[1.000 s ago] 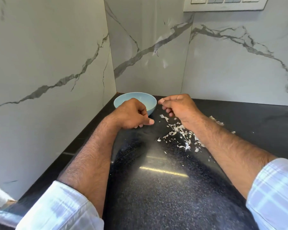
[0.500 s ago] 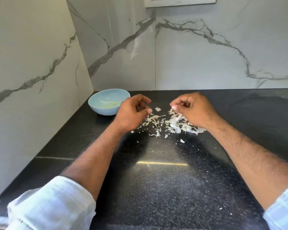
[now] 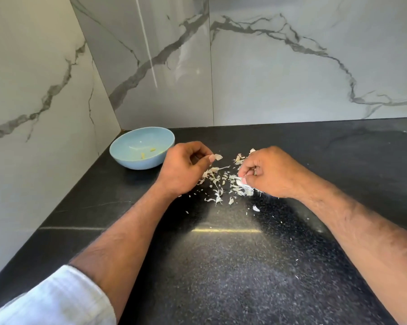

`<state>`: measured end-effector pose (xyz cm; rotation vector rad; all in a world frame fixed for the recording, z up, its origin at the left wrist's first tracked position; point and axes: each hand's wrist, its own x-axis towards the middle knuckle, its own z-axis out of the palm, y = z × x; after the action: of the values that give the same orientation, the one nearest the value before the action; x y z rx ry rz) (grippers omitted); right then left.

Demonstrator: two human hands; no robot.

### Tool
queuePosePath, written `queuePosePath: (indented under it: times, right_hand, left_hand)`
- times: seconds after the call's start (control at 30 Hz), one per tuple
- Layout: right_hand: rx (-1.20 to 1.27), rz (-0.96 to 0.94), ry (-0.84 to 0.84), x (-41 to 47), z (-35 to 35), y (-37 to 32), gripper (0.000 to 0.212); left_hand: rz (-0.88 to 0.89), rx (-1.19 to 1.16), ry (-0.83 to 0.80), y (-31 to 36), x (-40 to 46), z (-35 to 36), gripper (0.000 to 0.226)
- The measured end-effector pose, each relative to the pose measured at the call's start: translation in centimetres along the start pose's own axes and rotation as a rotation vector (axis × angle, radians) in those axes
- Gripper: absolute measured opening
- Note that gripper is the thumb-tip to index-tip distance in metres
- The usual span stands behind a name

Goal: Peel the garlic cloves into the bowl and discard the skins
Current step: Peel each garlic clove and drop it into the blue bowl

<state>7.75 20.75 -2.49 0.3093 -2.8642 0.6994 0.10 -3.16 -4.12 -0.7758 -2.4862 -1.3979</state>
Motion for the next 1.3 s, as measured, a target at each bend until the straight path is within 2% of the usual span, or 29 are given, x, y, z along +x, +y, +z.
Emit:
queuePosePath:
  times: [0.13,0.3,0.5,0.63,0.73,0.97,1.13,1.3]
  right_hand:
    - [-0.027,-0.038,0.047,0.5,1.2,-0.2,0.02]
    - [0.062,-0.028,0.163,1.9,2.0,-1.2,0.013]
    - [-0.088,-0.064,0.055,4.4,4.5,-2.5,0.021]
    - [-0.089,-0.057,0.062,4.4,4.8,-2.6,0.009]
    - [0.09,-0.063,0.121,4.0,3.9,-2.6,0.003]
    - [0.662,0.052,0.161,2.2,1.1,-1.5,0.016]
    - [1.039,0.163,0.086,2.2,1.3,-1.6,0.018]
    - [1.318,0.291,0.029,2.0,2.1,-2.8,0.02]
  left_hand:
    - [-0.05,0.072,0.046,-1.1,0.2,-0.6,0.006]
    - [-0.075,0.178,0.054,-0.9,0.3,-0.5,0.005]
    - [-0.124,0.188,0.103,-0.9,0.2,-0.6,0.002]
    - [-0.133,0.186,0.106,-0.8,0.4,-0.5,0.004]
    - [-0.121,0.171,0.084,-0.7,0.2,-0.6,0.003]
    - [-0.13,0.0,0.05,-0.5,-0.2,-0.9,0.005]
    - [-0.087,-0.161,-0.017,0.6,-0.9,-0.6,0.009]
    - [0.055,-0.17,-0.034,0.5,-1.3,-0.4,0.018]
